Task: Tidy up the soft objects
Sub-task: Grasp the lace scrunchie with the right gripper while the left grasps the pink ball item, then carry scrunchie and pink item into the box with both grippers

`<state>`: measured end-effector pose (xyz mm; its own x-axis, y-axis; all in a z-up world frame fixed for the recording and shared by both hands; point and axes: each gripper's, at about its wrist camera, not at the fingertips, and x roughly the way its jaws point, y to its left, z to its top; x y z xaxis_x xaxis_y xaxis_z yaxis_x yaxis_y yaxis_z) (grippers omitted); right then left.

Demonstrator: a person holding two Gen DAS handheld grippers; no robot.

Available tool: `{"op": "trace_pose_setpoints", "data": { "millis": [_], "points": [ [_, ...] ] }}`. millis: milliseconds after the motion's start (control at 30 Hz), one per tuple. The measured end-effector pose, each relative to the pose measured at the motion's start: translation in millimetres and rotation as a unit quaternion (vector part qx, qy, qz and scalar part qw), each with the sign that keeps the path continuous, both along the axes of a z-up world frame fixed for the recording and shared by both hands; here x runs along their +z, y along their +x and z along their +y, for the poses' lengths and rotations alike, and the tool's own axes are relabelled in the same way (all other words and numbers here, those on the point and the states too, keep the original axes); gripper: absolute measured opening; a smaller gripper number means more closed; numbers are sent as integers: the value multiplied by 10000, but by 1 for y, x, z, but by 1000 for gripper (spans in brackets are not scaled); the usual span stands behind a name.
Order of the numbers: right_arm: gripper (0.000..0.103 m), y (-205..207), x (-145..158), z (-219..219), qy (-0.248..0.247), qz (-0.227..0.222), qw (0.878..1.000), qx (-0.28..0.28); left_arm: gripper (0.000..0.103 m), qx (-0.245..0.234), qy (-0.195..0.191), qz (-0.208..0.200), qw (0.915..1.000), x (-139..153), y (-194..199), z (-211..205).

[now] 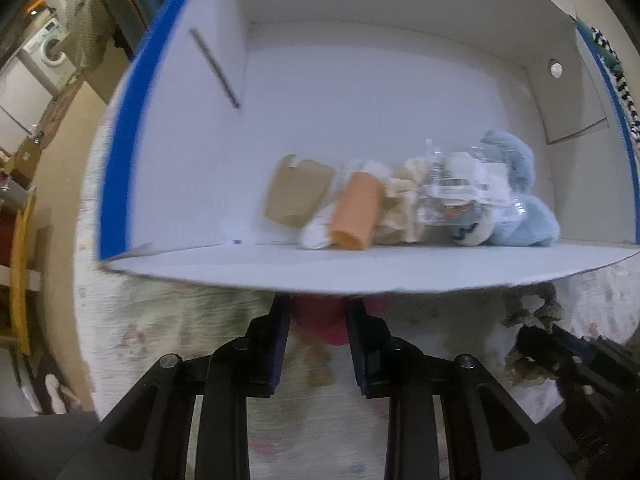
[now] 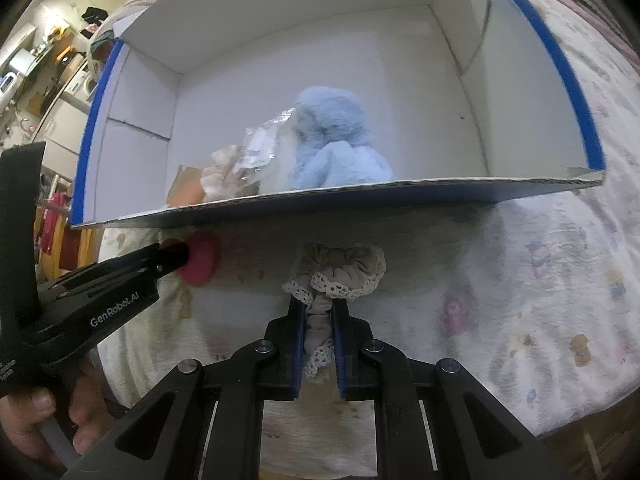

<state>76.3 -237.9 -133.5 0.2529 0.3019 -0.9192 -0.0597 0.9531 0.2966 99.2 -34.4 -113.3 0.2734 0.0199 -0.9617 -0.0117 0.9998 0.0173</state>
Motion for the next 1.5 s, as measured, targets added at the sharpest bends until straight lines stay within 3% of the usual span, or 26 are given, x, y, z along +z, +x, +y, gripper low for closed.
{"op": "trace_pose_setpoints", "data": {
  "millis": [433, 533, 767, 1000, 1133, 1500],
  "points": [
    [14, -12, 20, 30, 398, -213, 9970, 622, 25, 149, 287, -499, 9982, 26, -47, 63],
    [14, -20, 33, 33, 447, -349, 9955, 757, 25, 255, 412, -608, 9970, 38, -54, 53],
    [14, -36, 71, 21, 704, -804, 9912, 784, 25, 489, 218, -806, 9953, 72, -71, 56],
    [14, -39, 121, 3, 1199, -1925, 9721, 601, 25, 448, 155, -1182, 9919, 108, -65, 47],
    [14, -33, 140, -11, 1389, -2331, 9619, 346, 25, 374, 162, -1343, 9901, 124, -50, 40],
    [15, 30, 149, -20, 1075, -2282, 9676, 88, 25, 151, 176, -1422, 9896, 137, 6, 20]
  ]
}}
